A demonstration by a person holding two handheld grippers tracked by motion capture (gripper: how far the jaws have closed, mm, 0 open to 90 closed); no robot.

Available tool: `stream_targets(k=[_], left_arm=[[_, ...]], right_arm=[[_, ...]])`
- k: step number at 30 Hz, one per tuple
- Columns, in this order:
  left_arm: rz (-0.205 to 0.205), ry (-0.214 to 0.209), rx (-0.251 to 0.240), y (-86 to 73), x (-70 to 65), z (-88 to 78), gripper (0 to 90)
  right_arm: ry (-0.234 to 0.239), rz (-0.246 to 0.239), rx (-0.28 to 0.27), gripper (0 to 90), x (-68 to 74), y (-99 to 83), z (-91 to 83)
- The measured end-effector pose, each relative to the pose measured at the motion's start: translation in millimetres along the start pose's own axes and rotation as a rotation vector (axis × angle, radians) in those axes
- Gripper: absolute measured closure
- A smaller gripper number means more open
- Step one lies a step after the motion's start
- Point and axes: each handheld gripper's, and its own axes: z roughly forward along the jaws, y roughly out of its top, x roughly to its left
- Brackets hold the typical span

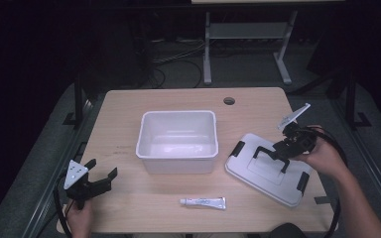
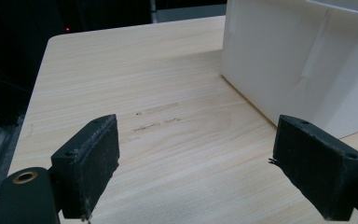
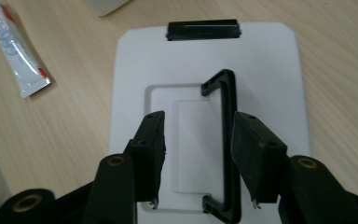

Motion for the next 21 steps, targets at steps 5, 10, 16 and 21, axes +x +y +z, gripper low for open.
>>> stream_targets(k=[5,10,16,21], left_arm=[[0.0,0.0,-0.001,0.1,-0.2,-0.3,13.7],[0.003,0.001,-0.001,0.3,-0.1,-0.7,13.7],[0.003,0.001,0.0,0.2,-0.1,-0.7,13.7],[0.003,0.001,0.0,0.2,-0.2,-0.7,13.7]], right_arm=[[0.002,-0.036,0.006,49.5,16.9,4.9,-1.3],[0.017,-0.067,-0.003,46.7,31.6,6.4,0.8],[0.037,-0.099,0.005,44.7,44.8,6.2,9.3],[0.056,-0.117,0.008,43.6,54.3,6.7,15.7]])
